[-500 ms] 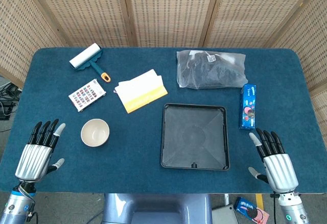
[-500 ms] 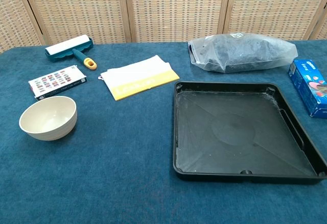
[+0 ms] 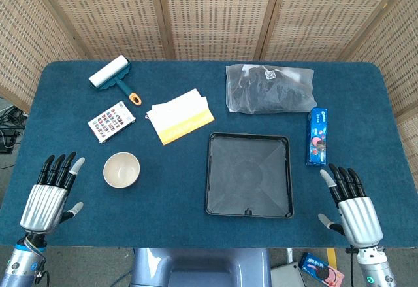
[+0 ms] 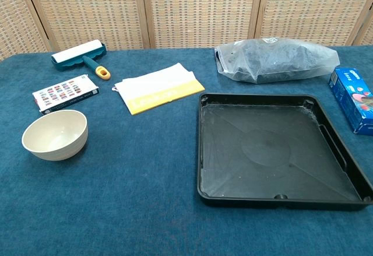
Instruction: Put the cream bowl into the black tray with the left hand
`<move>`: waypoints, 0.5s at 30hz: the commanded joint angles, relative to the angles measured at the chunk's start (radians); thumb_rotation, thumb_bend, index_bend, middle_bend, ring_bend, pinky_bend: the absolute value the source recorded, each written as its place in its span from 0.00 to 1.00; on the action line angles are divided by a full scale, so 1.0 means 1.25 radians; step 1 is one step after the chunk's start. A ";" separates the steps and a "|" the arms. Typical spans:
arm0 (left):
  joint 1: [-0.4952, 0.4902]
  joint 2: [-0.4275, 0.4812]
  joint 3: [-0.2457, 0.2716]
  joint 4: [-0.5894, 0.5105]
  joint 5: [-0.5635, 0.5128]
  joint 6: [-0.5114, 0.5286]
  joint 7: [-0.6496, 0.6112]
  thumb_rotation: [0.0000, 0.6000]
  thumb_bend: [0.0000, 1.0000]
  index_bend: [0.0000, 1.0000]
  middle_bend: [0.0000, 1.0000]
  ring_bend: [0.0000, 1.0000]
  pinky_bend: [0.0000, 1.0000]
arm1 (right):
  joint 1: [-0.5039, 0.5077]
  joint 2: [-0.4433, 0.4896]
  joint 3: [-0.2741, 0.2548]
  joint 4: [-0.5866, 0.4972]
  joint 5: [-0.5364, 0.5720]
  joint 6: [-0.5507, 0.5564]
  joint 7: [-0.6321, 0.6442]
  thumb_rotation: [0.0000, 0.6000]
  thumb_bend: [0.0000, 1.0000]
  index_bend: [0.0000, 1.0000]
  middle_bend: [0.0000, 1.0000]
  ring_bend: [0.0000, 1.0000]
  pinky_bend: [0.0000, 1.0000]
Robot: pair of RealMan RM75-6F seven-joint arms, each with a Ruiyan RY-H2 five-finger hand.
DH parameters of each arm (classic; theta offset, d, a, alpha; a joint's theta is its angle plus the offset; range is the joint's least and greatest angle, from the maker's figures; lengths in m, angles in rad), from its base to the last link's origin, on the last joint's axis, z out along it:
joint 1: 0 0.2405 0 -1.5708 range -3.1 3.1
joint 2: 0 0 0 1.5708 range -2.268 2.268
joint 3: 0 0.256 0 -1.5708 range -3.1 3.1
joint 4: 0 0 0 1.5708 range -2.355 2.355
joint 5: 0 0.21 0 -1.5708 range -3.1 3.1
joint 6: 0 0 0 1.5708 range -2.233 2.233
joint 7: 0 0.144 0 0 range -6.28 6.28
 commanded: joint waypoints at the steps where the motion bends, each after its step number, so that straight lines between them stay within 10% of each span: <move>1: 0.000 -0.001 -0.002 0.003 0.000 -0.003 -0.004 1.00 0.08 0.00 0.00 0.00 0.00 | -0.001 0.000 0.001 0.000 0.002 0.000 -0.003 1.00 0.16 0.00 0.00 0.00 0.00; 15: -0.012 -0.012 -0.009 0.044 -0.015 -0.043 -0.056 1.00 0.14 0.20 0.00 0.00 0.00 | -0.002 0.001 0.002 0.000 0.002 0.002 0.003 1.00 0.16 0.00 0.00 0.00 0.00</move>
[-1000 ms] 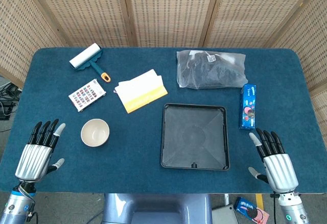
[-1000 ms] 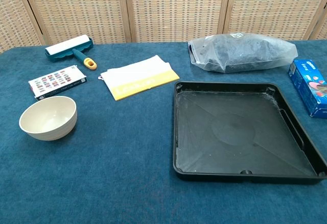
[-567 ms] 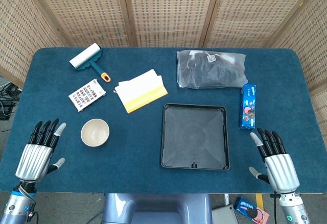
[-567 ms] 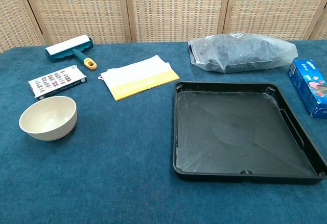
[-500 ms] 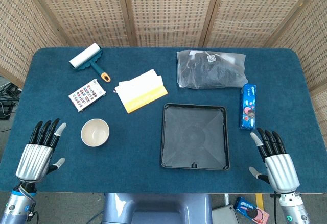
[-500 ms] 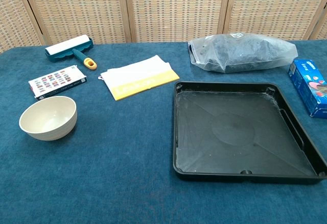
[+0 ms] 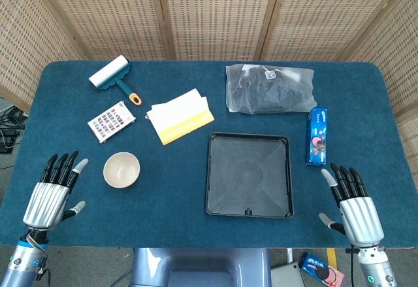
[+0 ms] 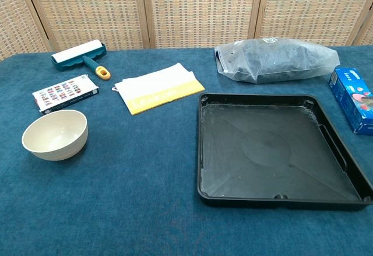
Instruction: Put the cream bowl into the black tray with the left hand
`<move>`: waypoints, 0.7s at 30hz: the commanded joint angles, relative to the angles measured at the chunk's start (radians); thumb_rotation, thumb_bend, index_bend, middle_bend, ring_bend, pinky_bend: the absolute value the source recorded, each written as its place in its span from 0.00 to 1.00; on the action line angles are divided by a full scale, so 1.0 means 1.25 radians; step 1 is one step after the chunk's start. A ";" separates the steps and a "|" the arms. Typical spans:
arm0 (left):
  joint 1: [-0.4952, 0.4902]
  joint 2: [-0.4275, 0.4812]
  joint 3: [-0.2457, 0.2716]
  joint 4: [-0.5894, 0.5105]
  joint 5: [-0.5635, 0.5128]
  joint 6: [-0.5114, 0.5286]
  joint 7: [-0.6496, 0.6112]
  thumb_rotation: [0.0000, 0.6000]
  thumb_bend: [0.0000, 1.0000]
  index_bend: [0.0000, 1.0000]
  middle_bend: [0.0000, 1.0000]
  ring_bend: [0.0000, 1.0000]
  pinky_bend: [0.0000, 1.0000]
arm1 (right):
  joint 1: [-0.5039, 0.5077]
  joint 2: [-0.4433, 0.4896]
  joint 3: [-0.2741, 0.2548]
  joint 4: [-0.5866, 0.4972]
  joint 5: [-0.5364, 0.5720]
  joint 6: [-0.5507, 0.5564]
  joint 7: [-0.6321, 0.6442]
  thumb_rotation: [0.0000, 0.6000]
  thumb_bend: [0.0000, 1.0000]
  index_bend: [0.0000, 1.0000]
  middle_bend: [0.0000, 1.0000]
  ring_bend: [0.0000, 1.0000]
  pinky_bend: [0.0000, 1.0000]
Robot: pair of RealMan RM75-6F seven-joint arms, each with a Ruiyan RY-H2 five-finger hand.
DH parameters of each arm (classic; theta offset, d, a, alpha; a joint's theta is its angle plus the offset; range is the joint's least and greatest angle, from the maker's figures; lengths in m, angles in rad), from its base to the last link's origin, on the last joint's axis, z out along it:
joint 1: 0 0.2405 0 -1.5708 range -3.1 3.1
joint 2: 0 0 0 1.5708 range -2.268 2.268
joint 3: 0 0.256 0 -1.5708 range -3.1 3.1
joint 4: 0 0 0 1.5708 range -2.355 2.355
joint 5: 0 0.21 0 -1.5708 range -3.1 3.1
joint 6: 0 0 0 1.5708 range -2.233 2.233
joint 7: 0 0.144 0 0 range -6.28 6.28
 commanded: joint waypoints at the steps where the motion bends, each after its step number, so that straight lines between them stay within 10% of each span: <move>1: -0.006 -0.003 0.002 0.020 -0.008 -0.019 -0.019 1.00 0.15 0.21 0.00 0.00 0.00 | -0.001 0.000 0.000 0.000 -0.001 0.001 -0.001 1.00 0.16 0.00 0.00 0.00 0.00; 21: -0.095 -0.093 -0.044 0.174 -0.060 -0.161 -0.021 1.00 0.26 0.45 0.00 0.00 0.00 | -0.001 -0.001 -0.001 -0.002 -0.004 0.001 -0.001 1.00 0.16 0.00 0.00 0.00 0.00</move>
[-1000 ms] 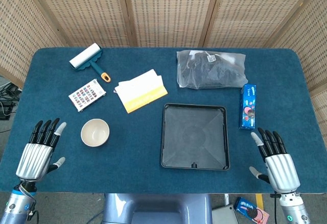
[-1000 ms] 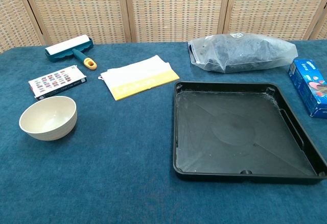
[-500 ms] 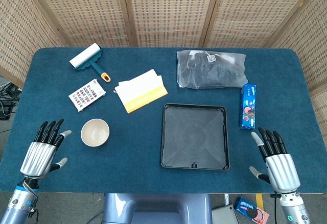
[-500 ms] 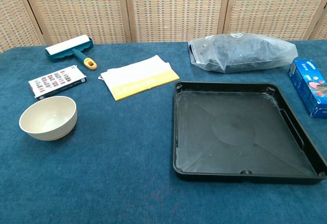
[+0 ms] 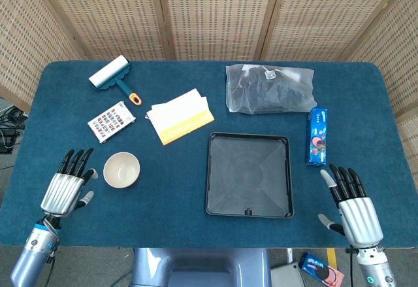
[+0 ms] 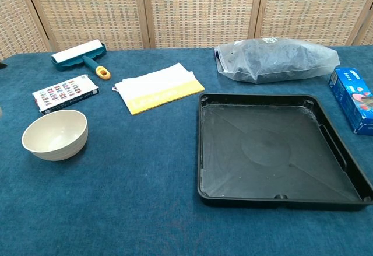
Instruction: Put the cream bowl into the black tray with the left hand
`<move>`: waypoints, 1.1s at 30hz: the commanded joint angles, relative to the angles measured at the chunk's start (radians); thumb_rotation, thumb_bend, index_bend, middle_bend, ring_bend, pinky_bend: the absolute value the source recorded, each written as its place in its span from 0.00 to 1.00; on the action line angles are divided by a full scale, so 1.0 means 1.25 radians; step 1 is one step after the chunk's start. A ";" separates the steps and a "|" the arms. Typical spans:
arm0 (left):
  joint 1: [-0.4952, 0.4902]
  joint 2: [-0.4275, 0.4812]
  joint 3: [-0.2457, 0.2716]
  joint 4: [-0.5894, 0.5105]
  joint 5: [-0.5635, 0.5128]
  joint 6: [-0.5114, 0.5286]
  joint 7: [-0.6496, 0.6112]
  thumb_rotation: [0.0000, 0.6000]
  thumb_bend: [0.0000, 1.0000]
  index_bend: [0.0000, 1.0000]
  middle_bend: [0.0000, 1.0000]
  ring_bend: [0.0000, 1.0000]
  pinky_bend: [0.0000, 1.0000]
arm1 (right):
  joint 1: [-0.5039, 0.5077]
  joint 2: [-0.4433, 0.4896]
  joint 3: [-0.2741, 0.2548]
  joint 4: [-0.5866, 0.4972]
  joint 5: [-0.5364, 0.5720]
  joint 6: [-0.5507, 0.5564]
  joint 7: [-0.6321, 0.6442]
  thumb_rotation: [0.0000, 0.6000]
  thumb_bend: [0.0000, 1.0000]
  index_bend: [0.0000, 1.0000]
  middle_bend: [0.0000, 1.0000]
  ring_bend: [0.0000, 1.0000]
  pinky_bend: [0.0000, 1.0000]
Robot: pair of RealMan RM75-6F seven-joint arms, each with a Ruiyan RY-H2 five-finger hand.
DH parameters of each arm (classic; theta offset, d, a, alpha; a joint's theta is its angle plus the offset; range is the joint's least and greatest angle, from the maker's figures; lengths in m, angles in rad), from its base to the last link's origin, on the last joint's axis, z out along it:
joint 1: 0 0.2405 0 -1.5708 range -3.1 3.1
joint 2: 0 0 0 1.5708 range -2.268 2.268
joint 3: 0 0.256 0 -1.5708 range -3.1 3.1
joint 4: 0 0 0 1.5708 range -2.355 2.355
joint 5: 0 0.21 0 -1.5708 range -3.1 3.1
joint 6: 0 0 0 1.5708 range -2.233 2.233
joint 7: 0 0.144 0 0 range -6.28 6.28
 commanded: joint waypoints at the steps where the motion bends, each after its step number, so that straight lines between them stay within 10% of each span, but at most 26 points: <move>1: -0.034 -0.020 -0.013 0.030 -0.022 -0.052 0.007 1.00 0.26 0.45 0.00 0.00 0.00 | 0.000 0.001 0.001 0.000 0.002 0.000 0.001 1.00 0.16 0.00 0.00 0.00 0.00; 33: -0.102 -0.096 -0.019 0.112 -0.091 -0.150 0.049 1.00 0.29 0.57 0.00 0.00 0.00 | -0.002 0.005 0.006 0.004 0.001 0.011 0.025 1.00 0.16 0.00 0.00 0.00 0.00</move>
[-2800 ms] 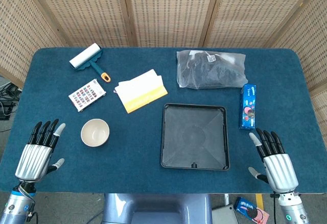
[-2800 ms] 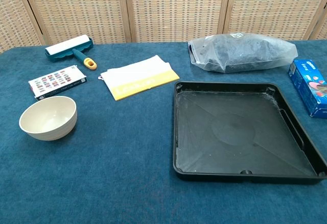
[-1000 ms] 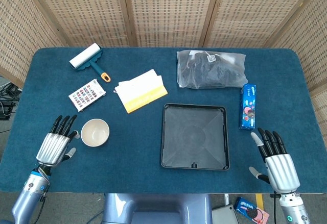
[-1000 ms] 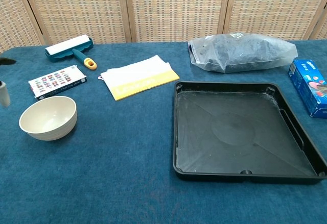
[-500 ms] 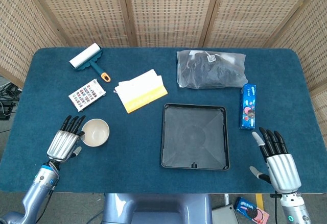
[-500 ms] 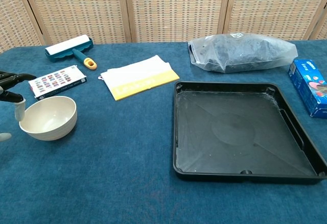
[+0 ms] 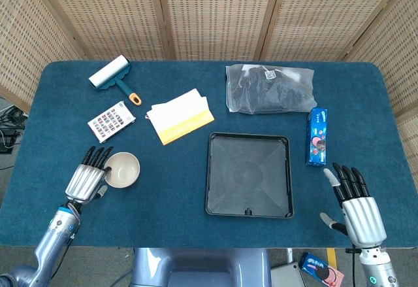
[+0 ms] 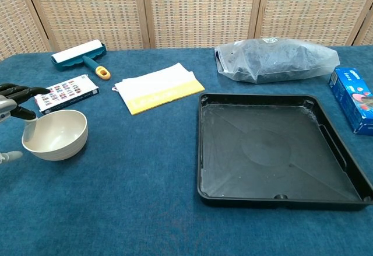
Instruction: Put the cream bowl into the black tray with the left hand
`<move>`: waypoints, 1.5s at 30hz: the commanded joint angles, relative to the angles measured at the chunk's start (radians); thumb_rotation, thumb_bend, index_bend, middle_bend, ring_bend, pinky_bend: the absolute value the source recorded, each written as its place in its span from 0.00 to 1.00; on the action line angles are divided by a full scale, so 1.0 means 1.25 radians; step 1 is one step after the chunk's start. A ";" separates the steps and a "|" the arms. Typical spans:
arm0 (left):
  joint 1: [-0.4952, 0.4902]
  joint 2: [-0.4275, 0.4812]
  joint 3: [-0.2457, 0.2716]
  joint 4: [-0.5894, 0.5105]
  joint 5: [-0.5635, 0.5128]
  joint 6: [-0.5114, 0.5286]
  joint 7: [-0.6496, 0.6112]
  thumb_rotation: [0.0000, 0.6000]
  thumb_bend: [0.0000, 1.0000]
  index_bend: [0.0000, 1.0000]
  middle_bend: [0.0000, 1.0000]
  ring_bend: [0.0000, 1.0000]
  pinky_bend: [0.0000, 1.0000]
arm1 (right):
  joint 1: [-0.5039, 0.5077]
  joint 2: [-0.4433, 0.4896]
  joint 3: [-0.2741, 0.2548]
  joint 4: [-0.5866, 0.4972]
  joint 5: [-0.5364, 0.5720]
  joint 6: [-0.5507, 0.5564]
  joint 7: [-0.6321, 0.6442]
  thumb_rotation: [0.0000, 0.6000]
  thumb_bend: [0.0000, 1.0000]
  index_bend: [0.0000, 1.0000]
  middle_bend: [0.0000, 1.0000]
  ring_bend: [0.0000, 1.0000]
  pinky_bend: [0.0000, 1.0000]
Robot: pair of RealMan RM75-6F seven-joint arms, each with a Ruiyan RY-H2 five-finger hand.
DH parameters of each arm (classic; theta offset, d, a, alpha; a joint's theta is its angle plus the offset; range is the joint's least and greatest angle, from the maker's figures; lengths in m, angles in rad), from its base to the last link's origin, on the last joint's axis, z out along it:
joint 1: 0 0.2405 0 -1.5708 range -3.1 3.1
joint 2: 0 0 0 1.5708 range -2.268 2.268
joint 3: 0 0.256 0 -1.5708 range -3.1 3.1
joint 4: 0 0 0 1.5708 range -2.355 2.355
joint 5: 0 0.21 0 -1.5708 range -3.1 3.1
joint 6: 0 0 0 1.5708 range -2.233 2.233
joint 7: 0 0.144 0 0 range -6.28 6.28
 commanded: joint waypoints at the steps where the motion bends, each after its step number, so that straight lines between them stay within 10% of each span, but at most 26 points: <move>1: -0.005 -0.004 0.000 0.001 -0.001 -0.003 0.007 1.00 0.31 0.57 0.00 0.00 0.00 | 0.000 0.000 0.000 0.000 0.001 0.000 0.002 1.00 0.16 0.00 0.00 0.00 0.00; 32: -0.037 0.017 -0.006 -0.048 0.024 0.041 0.083 1.00 0.48 0.63 0.00 0.00 0.00 | -0.002 0.006 0.002 -0.002 -0.002 0.007 0.011 1.00 0.16 0.00 0.00 0.00 0.00; 45: -0.177 0.015 -0.109 -0.166 0.003 -0.056 0.199 1.00 0.48 0.64 0.00 0.00 0.00 | 0.003 0.001 0.020 0.026 0.052 -0.022 0.034 1.00 0.16 0.00 0.00 0.00 0.00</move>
